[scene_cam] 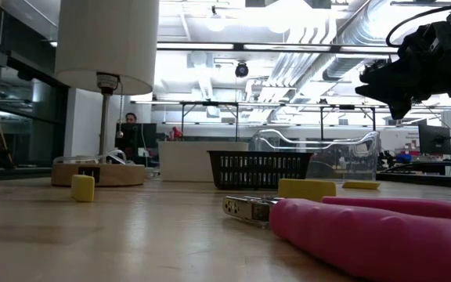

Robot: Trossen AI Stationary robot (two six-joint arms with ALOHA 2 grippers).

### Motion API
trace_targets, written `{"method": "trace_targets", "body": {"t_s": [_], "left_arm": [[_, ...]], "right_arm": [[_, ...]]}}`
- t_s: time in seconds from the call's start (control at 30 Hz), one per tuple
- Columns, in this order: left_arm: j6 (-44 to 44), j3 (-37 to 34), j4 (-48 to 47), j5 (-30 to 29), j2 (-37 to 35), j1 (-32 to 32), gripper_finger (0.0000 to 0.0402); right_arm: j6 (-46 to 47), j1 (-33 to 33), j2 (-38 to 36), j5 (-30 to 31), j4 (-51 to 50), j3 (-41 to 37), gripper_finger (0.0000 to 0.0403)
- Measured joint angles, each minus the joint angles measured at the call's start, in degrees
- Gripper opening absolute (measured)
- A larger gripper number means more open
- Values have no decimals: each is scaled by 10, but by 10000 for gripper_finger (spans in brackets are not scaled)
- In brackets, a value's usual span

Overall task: Pick & Place School Supplies
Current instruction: Put the yellow crayon box into the white bin

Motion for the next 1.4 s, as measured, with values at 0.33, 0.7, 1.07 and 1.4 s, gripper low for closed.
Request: {"method": "trace_targets", "body": {"t_s": [0.33, 0.7, 1.07, 1.4], "left_arm": [[-158, -118, 21, -46, 0, -33, 193], [-227, -233, 117, -38, 0, -33, 193], [-262, -310, 185, -32, 0, -33, 193], [-233, -381, 283, 54, 0, -40, 193]], "right_arm": [[0, 0, 0, 0, 0, 0, 133], [0, 0, 0, 0, 0, 0, 133], [0, 0, 0, 0, 0, 0, 133], [0, 0, 0, 0, 0, 0, 133]]}}
